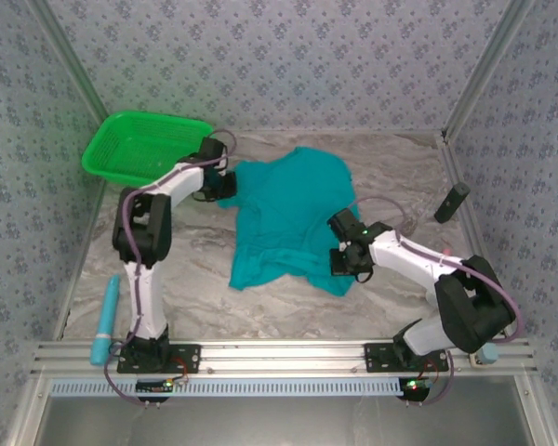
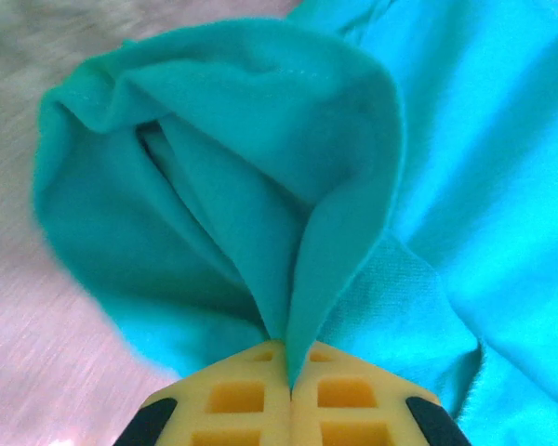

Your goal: Fold the inside-out t-shirt

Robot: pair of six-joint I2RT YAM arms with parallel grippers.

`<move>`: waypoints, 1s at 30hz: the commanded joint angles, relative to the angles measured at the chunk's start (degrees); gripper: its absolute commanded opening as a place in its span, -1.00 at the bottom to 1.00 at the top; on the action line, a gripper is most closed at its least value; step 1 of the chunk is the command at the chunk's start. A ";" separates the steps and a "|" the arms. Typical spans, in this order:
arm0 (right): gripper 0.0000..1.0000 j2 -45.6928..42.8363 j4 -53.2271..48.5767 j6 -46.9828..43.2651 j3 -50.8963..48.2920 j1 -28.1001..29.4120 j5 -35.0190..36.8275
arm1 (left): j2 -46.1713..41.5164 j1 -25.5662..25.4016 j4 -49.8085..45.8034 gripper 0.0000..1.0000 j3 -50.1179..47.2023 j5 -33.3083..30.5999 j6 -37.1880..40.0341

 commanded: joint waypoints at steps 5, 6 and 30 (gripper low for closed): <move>0.04 0.37 11.62 -0.47 6.46 13.77 -16.04 | -16.24 0.78 -1.17 -1.00 -8.27 -4.23 -1.51; 0.09 1.57 14.38 2.45 6.47 16.64 -18.89 | -16.41 0.93 -1.71 -1.00 -8.14 -4.32 -1.40; -1.00 21.35 10.39 5.94 20.92 28.36 -23.14 | -22.16 1.86 -5.68 -1.00 -9.17 -4.67 0.53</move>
